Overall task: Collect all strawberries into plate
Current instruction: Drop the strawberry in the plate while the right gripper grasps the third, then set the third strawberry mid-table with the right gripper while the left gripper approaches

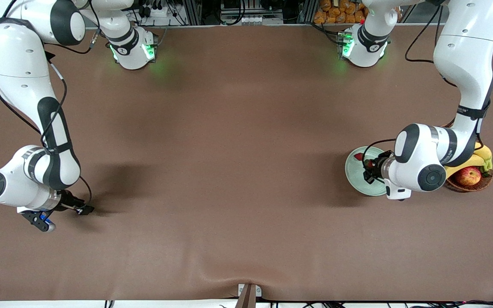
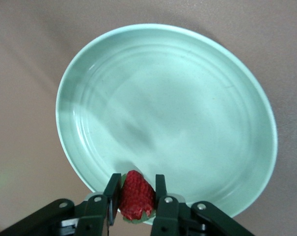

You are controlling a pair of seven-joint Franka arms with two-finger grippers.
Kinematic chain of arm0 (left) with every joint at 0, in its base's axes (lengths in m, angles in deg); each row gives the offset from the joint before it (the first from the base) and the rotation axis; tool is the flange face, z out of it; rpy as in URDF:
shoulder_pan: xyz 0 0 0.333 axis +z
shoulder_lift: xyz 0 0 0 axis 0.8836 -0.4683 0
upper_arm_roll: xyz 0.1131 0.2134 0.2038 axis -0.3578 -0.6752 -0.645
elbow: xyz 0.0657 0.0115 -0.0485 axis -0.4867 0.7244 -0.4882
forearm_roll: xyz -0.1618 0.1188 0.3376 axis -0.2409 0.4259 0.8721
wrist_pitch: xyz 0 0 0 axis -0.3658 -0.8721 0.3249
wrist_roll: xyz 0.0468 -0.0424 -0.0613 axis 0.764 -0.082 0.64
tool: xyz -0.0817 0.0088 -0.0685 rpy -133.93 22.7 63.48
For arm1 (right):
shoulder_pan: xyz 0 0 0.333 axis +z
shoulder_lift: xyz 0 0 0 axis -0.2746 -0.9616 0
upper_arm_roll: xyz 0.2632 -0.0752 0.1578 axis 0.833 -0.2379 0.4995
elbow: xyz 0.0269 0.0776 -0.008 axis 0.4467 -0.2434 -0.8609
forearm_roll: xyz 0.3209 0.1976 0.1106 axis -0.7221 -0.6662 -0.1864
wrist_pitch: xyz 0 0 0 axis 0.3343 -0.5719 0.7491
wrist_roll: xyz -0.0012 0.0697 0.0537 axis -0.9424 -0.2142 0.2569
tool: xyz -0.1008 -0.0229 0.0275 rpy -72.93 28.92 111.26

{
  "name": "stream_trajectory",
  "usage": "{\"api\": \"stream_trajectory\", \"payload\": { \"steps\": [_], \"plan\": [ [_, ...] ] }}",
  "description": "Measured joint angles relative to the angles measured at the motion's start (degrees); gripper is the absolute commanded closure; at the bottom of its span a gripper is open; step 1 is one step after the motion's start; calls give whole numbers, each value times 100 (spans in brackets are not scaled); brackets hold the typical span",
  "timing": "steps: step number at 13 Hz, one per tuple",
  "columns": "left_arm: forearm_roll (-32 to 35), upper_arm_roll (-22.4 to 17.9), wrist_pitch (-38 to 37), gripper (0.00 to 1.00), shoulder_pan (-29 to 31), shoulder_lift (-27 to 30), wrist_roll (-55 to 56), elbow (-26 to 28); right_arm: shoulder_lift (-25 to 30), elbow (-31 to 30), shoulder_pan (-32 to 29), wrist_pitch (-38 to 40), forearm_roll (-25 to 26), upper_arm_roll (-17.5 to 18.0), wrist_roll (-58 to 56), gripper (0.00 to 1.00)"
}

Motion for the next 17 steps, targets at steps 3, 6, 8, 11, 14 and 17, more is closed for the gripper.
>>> {"api": "stream_trajectory", "payload": {
  "steps": [3,6,8,11,14,17],
  "plan": [
    [8,-1,1,0,197,2,-414,-3,2,20,16,-1,0,18,-91,100],
    [8,1,-3,0,350,92,-520,-78,94,133,384,7,-1,120,-454,100],
    [8,23,-53,0,345,286,-519,-227,288,201,1016,51,-5,162,-579,100],
    [8,106,-695,0,317,568,-519,-748,484,214,2360,-217,-39,182,-479,100],
    [8,513,-1538,0,291,643,-506,-1488,489,214,3450,-603,-240,180,65,100],
    [8,866,-1698,0,53,604,-235,-1630,469,208,4471,-1235,-466,182,717,100]
  ]
}}
